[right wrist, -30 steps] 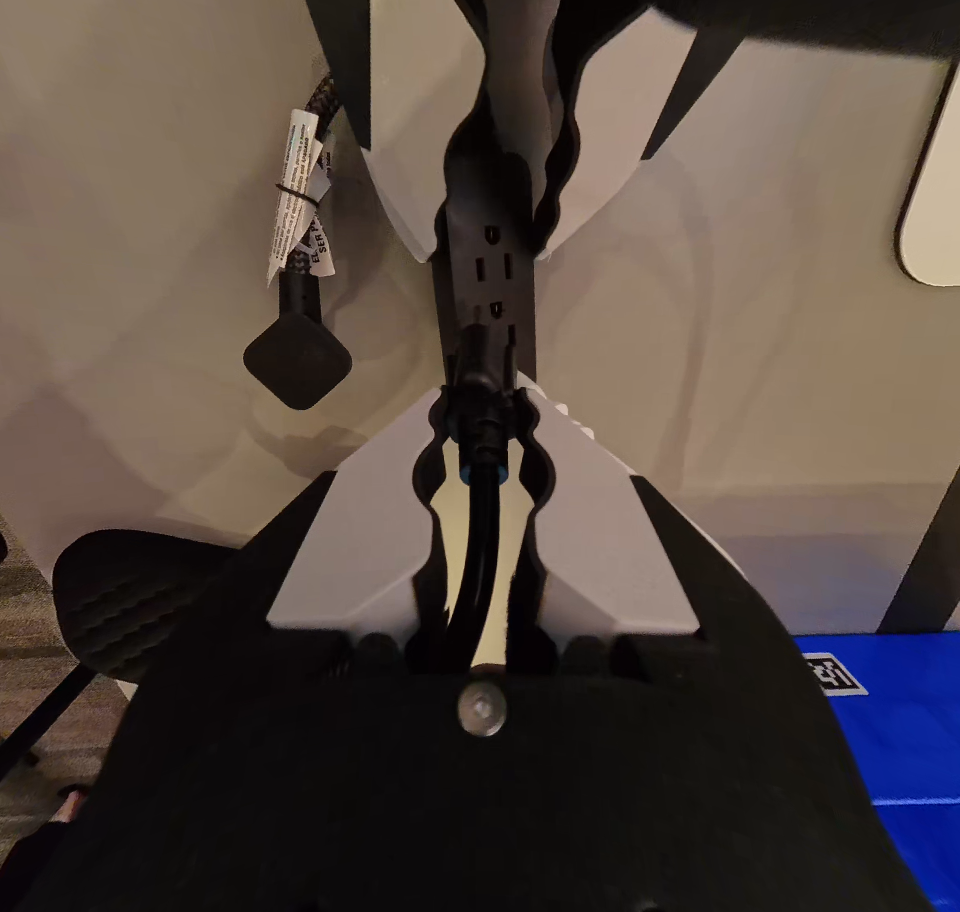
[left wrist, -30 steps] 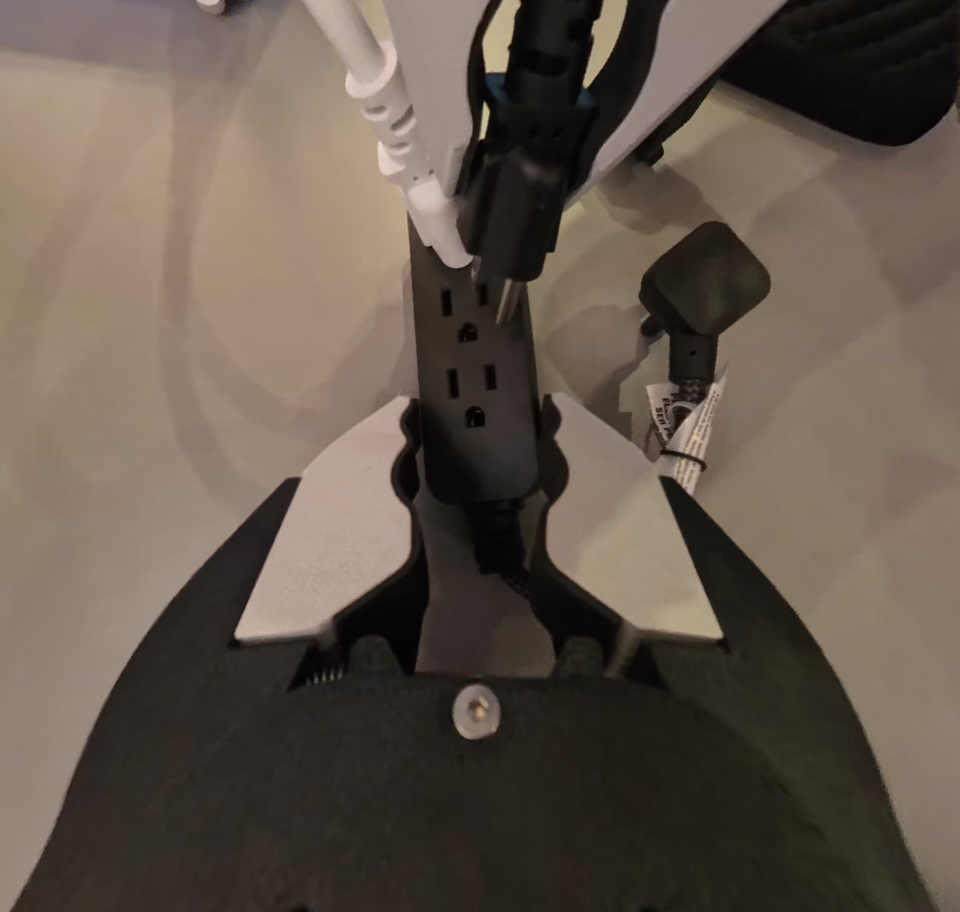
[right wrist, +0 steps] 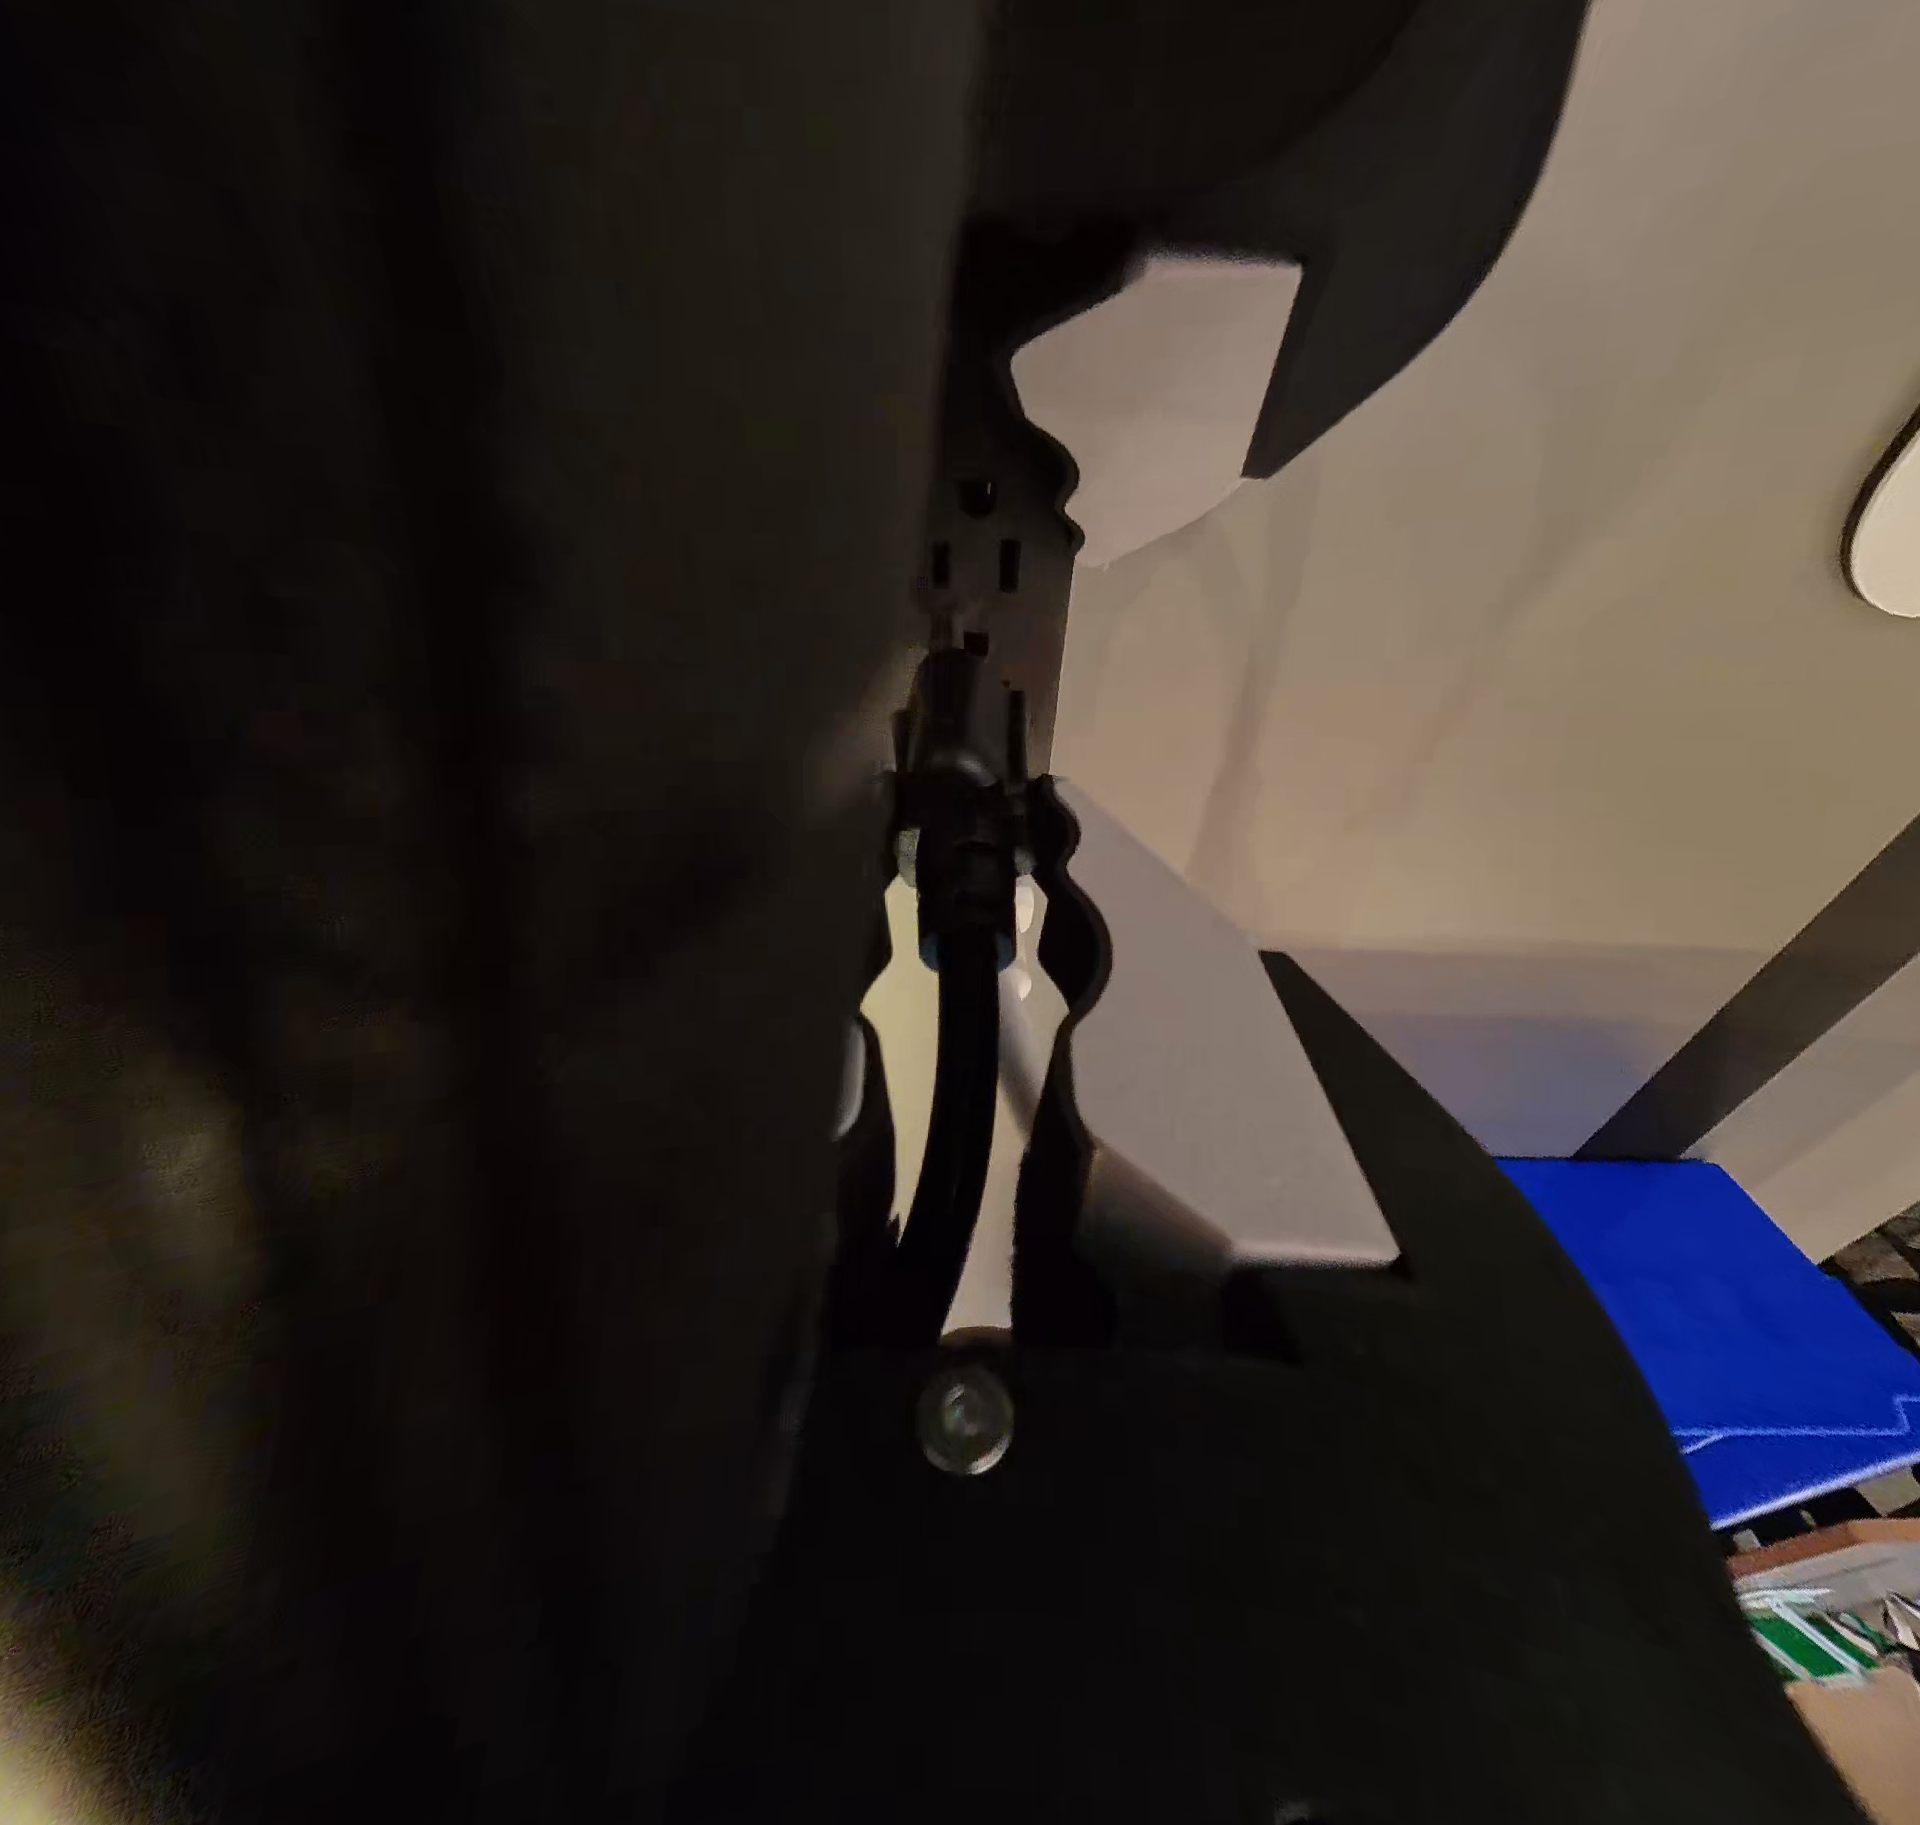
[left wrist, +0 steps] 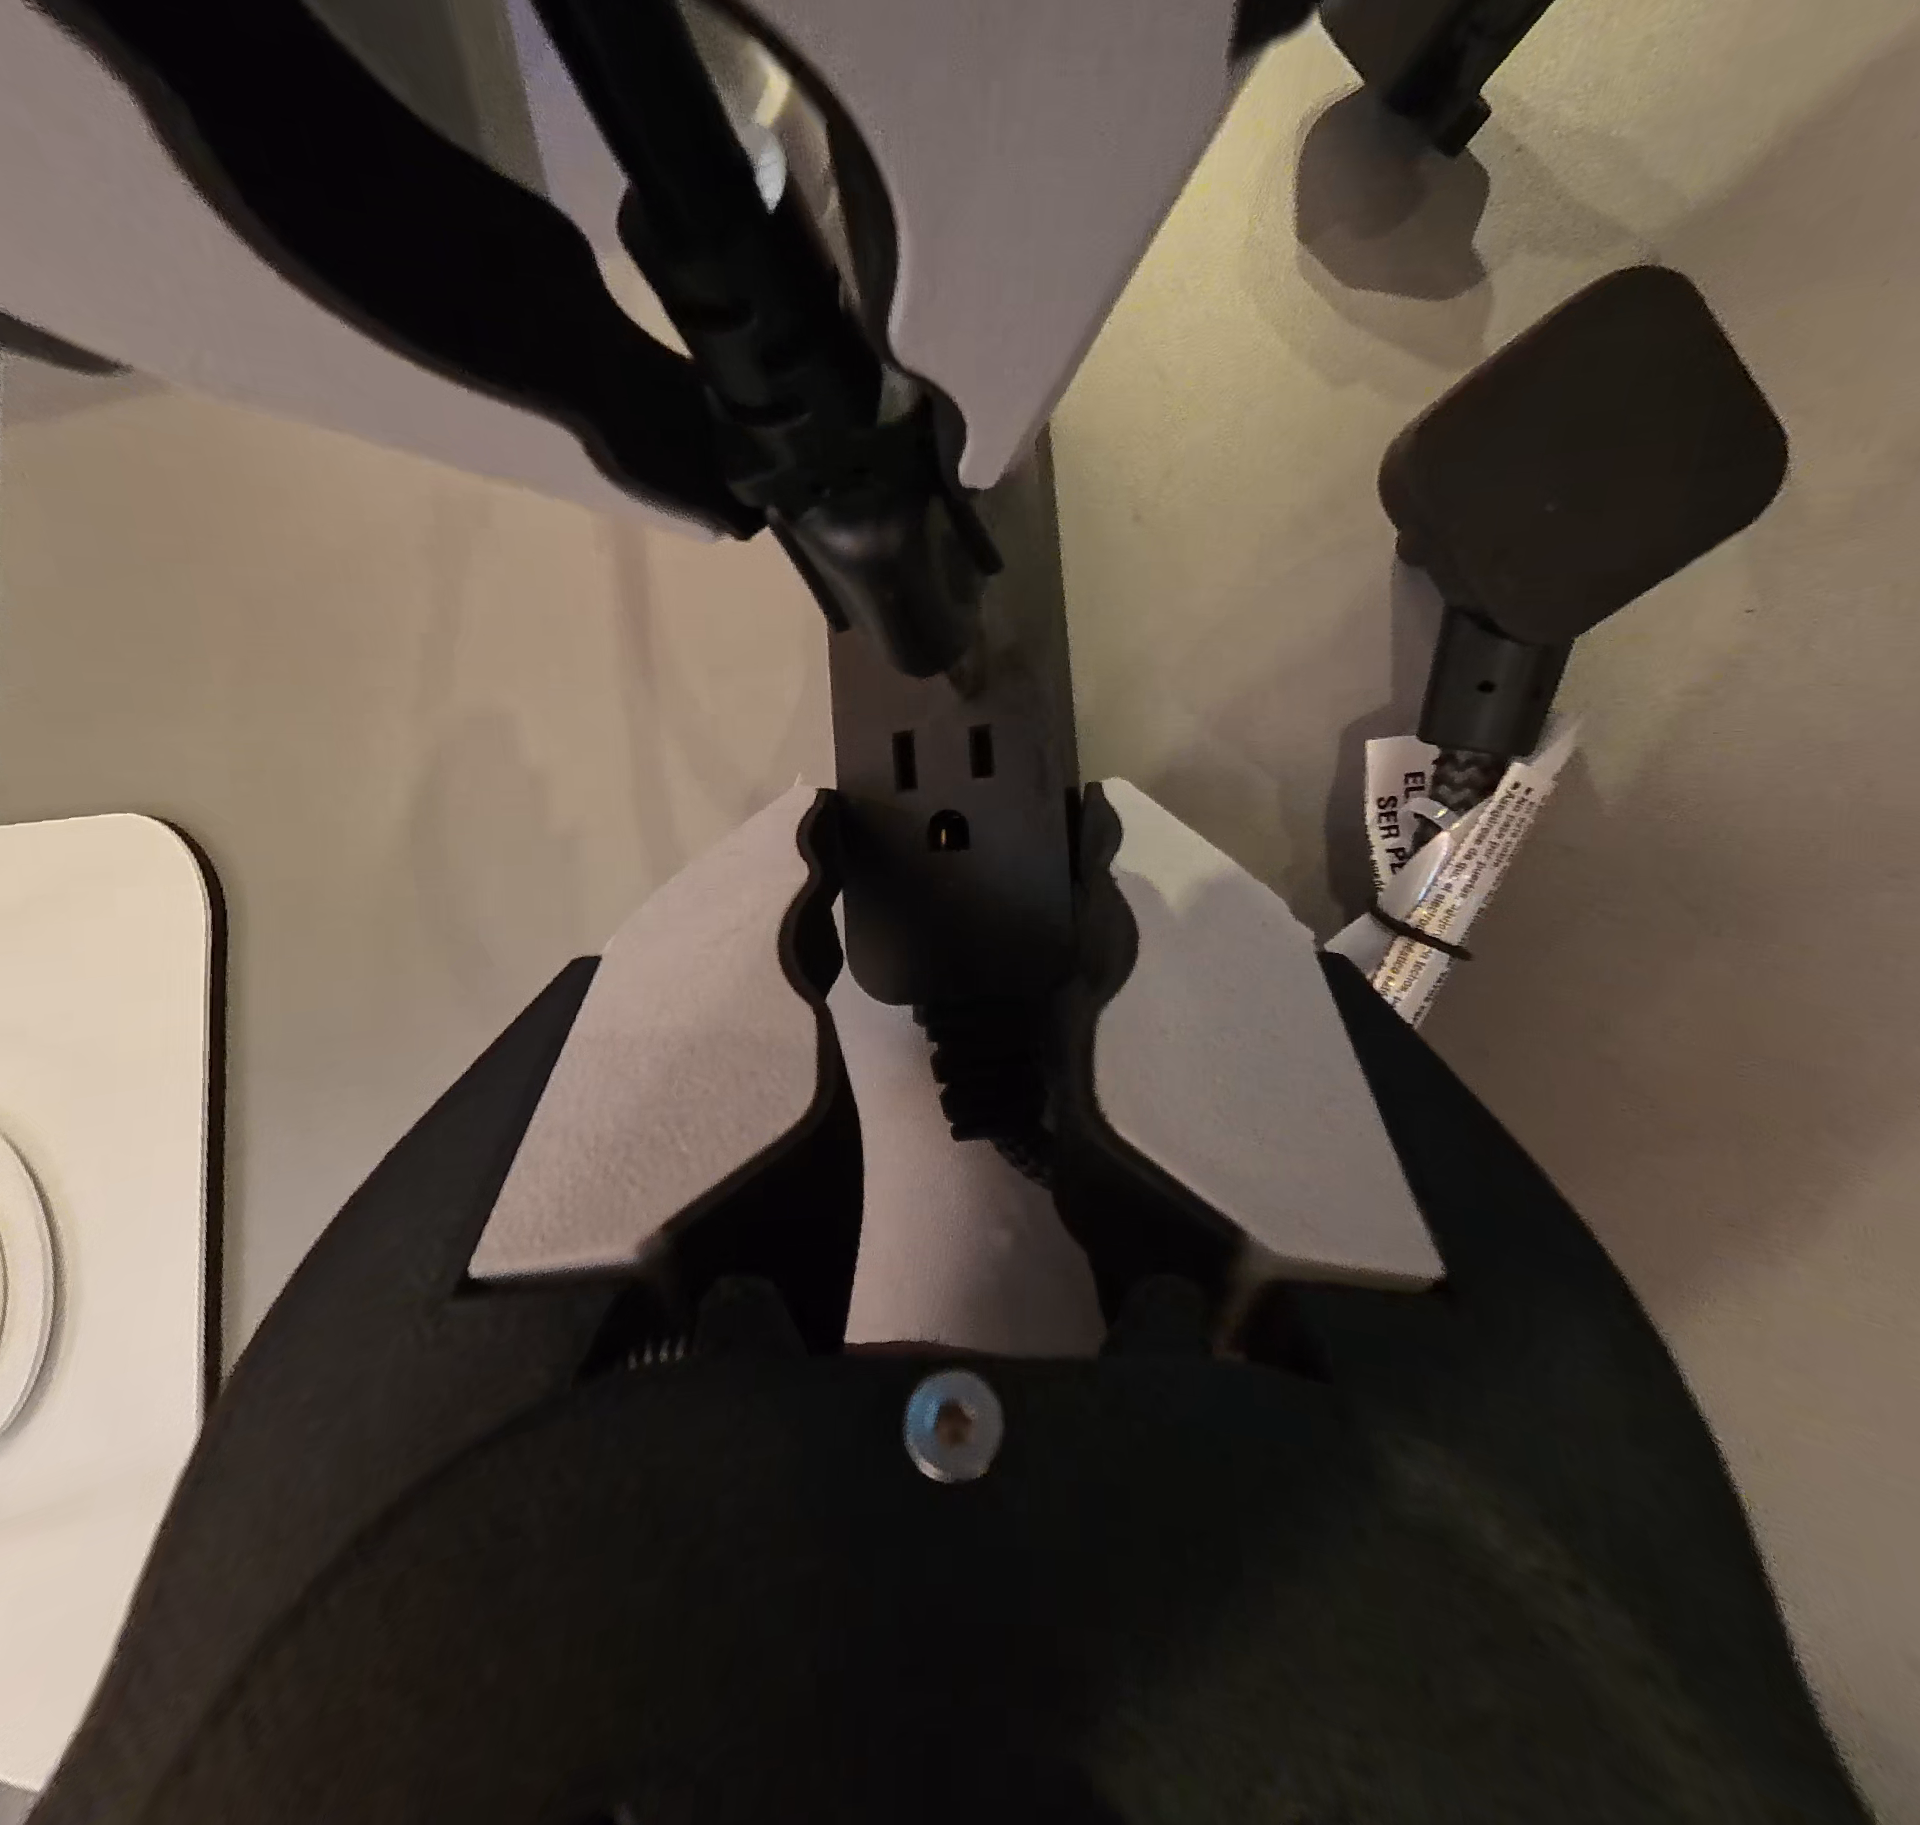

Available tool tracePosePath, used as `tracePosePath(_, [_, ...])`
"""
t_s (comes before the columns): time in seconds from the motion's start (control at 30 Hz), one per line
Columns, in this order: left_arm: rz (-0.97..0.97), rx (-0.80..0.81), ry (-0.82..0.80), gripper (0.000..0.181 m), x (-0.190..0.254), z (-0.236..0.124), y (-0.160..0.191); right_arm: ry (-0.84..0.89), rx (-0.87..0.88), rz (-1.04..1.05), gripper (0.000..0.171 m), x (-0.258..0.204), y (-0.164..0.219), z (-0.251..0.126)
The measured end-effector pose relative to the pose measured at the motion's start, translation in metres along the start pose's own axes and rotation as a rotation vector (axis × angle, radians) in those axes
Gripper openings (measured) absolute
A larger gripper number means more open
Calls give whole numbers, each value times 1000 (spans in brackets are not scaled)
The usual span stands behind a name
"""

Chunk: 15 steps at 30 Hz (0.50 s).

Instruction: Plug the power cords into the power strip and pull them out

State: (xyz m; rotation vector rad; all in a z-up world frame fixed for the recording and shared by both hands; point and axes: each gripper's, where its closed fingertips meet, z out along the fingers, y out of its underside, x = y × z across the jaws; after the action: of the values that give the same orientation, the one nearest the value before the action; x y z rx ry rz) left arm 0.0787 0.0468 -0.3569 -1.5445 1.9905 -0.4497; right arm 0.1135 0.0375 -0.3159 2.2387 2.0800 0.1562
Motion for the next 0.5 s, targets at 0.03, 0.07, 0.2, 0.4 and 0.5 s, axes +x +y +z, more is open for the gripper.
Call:
tracePosePath(0.03, [2,0,-1,43,0,0,0,-5,-3,7,22,0,0,0])
tracePosePath(0.07, [5,-1,-4,43,0,0,0,-8,-8,10,22,0,1,0])
tracePosePath(0.2, [14,-6,-12,44,0,0,0,-8,-20,13,22,-1,3,0])
tracePosePath(0.4, [17,-2,-19,43,0,1,-1,3,-22,51,22,2,8,1])
tracePosePath(0.5, [20,2,-22,43,0,1,-2,-2,-19,69,22,4,12,3])
